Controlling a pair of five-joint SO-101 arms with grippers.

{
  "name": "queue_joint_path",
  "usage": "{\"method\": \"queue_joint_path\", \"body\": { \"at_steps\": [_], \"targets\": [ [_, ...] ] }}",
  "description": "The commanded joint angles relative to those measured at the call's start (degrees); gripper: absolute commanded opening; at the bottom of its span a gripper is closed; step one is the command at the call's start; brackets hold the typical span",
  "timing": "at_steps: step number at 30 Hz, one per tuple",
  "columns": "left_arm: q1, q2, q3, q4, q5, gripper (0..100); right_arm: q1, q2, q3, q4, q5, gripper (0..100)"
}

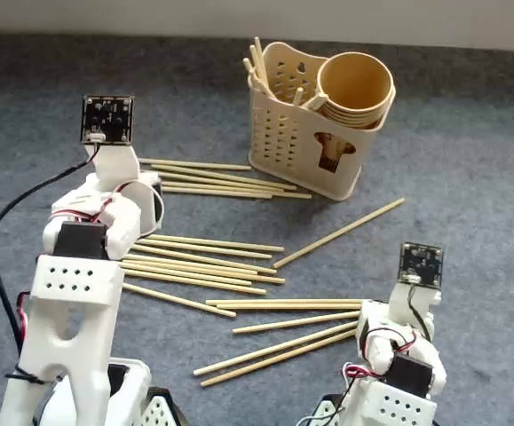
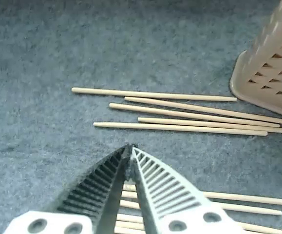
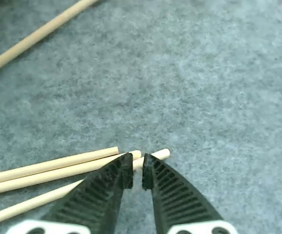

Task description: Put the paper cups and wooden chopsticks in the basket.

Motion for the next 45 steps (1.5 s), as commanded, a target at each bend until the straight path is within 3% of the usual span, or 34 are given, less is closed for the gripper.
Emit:
{"method": "queue_joint_path", "body": {
  "at_steps": [1, 5, 10, 16, 23, 29, 34, 37, 45],
  "targets": [
    [-2.77, -1.71, 3.38, 0.26, -0.09, 0, 3.30, -0.57, -4.35, -1.98, -0.88, 4.6],
    [-4.44, -1.71, 8.04, 0.26, -0.26, 0, 4.18, 0.04, -12.18, -1.63, -0.88, 0.5],
    [-5.14, -4.00, 14.73, 0.18, -10.02, 0, 3.91, 0.13, -21.32, -1.45, -5.19, 0.5],
    [-9.36, -17.01, 26.77, -6.15, -10.37, 1, 3.82, 0.13, -29.41, -1.98, -7.47, 0.5],
    [-9.71, -35.30, 41.98, -6.33, -10.55, 1, 3.82, 2.33, -36.26, -1.98, -7.47, 0.5],
    [-9.71, -51.56, 50.07, -5.80, -13.36, 1, 3.82, 16.66, -44.88, -2.07, -7.47, 0.5],
    [-9.80, -63.87, 52.88, 1.41, -13.71, 1, 3.82, 31.16, -50.86, -4.00, -11.34, 0.5],
    [-9.80, -63.52, 51.56, 3.69, -13.71, 1, 3.12, 39.25, -52.44, -6.90, -15.74, 0.9],
    [-9.80, -62.46, 51.65, 3.60, -13.80, 1, -4.18, 58.68, -56.13, -12.97, -18.37, 1.1]
  ]
}}
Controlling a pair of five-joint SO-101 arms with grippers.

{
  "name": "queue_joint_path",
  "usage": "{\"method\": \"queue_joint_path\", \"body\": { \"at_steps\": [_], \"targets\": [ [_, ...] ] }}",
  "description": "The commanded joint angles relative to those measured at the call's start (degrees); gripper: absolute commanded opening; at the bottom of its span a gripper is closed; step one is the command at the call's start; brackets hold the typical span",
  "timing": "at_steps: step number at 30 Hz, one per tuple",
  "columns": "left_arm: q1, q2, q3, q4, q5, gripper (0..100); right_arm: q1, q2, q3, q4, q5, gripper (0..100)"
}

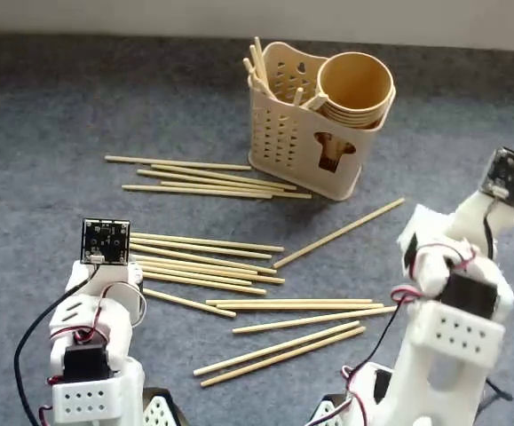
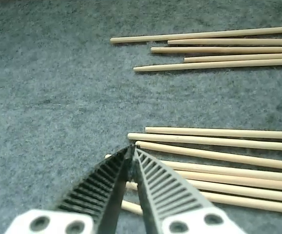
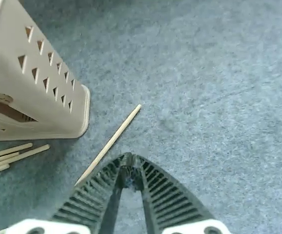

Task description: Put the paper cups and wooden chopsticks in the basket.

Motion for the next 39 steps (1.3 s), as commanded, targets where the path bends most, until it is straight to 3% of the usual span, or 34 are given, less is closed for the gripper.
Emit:
{"method": "queue_joint_path", "body": {
  "at_steps": [1, 8, 18, 25, 39],
  "targets": [
    [-0.57, -0.22, -0.57, 0.09, -0.35, 1, -2.07, 8.48, -5.41, -4.00, -3.78, 1.3],
    [-0.66, -0.22, -0.48, 0.09, -0.35, 1, -2.24, 25.89, -15.43, -4.18, -12.22, 18.2],
    [-0.66, -0.22, -0.40, 0.09, -0.35, 1, -2.24, 51.47, -33.27, -4.18, -18.99, 18.3],
    [-0.66, -0.22, -0.40, 0.09, -0.35, 1, -4.18, 65.98, -41.80, -4.18, -19.08, 18.3],
    [-0.66, -0.22, -0.40, 0.26, -0.35, 1, -7.78, 70.90, -45.32, -6.99, -19.16, 18.3]
  ]
}}
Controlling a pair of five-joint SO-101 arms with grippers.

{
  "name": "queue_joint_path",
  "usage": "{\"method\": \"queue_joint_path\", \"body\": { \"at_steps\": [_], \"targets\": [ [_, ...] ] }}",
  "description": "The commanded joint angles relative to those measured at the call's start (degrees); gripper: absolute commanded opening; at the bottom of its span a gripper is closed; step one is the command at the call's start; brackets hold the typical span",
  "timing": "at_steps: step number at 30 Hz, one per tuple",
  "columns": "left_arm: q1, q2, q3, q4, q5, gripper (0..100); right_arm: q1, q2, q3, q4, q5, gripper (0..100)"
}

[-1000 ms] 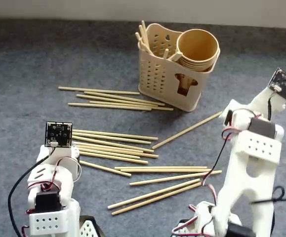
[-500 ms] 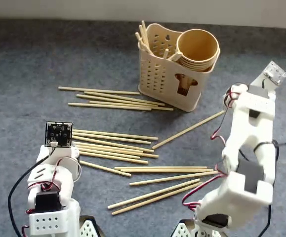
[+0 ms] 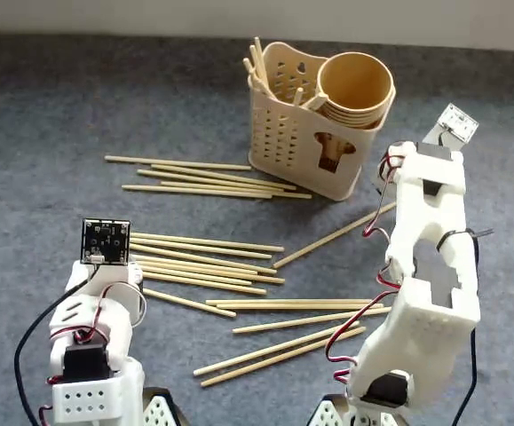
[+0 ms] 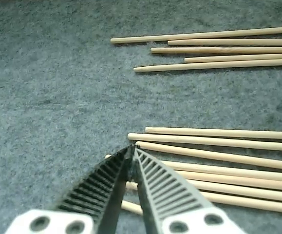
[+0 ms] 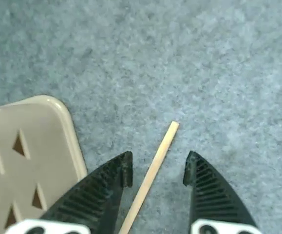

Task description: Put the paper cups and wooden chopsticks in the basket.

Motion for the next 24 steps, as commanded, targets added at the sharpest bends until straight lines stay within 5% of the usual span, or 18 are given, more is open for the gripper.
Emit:
{"method": "queue_joint_path", "body": {
  "at_steps": [1, 16, 22, 24],
  "targets": [
    [-0.66, -0.22, -0.40, 0.26, -0.35, 1, -0.75, -0.92, -2.77, -3.30, -0.62, 18.3],
    [-0.66, -0.22, -0.40, 0.35, -0.35, 1, -0.13, 12.18, -6.11, 4.00, -0.53, 18.1],
    [-0.66, -0.22, 0.40, 0.00, -0.44, 1, 1.54, 15.25, -15.60, 15.87, -0.18, 0.0],
    [-0.57, -0.22, 0.48, 0.00, -2.64, 1, 1.71, 15.60, -18.33, 19.30, -0.18, 1.3]
  ]
}}
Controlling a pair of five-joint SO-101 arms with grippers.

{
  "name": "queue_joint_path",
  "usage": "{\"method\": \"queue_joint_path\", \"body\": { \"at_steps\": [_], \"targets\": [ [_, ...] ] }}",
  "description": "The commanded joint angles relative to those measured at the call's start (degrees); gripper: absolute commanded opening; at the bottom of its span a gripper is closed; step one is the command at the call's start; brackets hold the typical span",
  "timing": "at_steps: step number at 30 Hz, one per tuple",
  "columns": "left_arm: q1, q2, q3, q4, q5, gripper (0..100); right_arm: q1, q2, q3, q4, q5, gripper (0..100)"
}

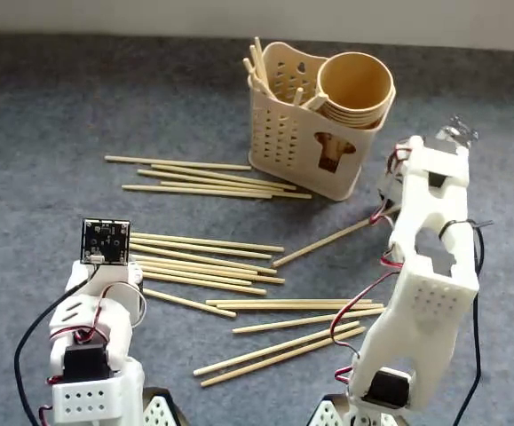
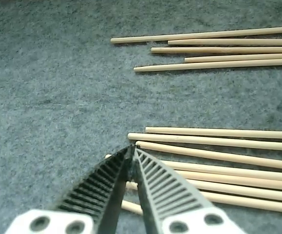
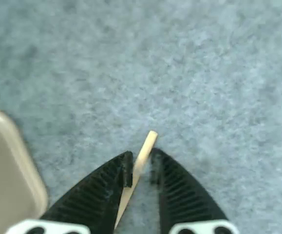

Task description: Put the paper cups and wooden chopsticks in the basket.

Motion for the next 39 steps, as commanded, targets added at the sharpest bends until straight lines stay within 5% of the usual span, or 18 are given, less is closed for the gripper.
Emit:
{"method": "queue_joint_path", "body": {
  "at_steps": [1, 12, 21, 39],
  "targets": [
    [-0.57, -0.22, 0.57, 0.00, -3.69, 1, -0.31, 0.57, -4.26, 7.60, -0.18, 0.6],
    [-0.57, -0.22, 0.57, 0.00, -4.57, 1, 1.27, 0.40, -21.05, 28.18, -0.09, 0.5],
    [-0.57, -0.22, 0.57, 0.00, -4.66, 1, 4.70, -0.40, -30.99, 31.43, 4.75, 0.5],
    [-0.57, -0.22, 0.66, 0.00, -4.75, 1, -5.67, -42.33, -7.25, 31.16, 12.40, 0.5]
  ]
}}
